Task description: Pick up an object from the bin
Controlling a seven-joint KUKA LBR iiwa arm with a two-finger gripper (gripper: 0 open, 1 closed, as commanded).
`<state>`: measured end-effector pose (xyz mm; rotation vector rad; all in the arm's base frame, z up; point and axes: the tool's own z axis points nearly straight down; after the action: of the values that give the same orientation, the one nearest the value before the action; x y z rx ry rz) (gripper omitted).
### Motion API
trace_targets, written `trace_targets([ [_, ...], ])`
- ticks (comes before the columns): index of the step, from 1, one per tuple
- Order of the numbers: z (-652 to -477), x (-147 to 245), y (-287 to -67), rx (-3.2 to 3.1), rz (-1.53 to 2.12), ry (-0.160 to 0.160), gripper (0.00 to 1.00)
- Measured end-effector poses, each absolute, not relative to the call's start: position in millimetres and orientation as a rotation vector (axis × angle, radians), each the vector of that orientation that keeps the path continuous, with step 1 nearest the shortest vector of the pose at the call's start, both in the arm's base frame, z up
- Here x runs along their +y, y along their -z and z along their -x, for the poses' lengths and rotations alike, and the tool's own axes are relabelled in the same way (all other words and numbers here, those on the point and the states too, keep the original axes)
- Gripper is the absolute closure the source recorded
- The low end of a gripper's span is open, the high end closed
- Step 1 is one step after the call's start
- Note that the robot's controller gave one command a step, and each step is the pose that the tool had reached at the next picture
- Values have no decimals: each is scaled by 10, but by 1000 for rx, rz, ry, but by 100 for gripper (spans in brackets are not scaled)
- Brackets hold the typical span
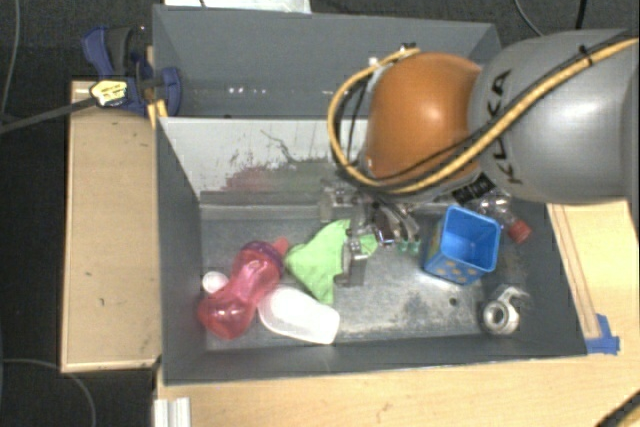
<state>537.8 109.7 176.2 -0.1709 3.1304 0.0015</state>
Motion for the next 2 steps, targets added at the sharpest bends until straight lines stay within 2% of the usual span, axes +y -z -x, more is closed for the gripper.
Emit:
trace_targets([
  [1,-5663,839,-908,3042,762,1,0],
  [2,-5871,856,-706,3100,492,-2,0],
])
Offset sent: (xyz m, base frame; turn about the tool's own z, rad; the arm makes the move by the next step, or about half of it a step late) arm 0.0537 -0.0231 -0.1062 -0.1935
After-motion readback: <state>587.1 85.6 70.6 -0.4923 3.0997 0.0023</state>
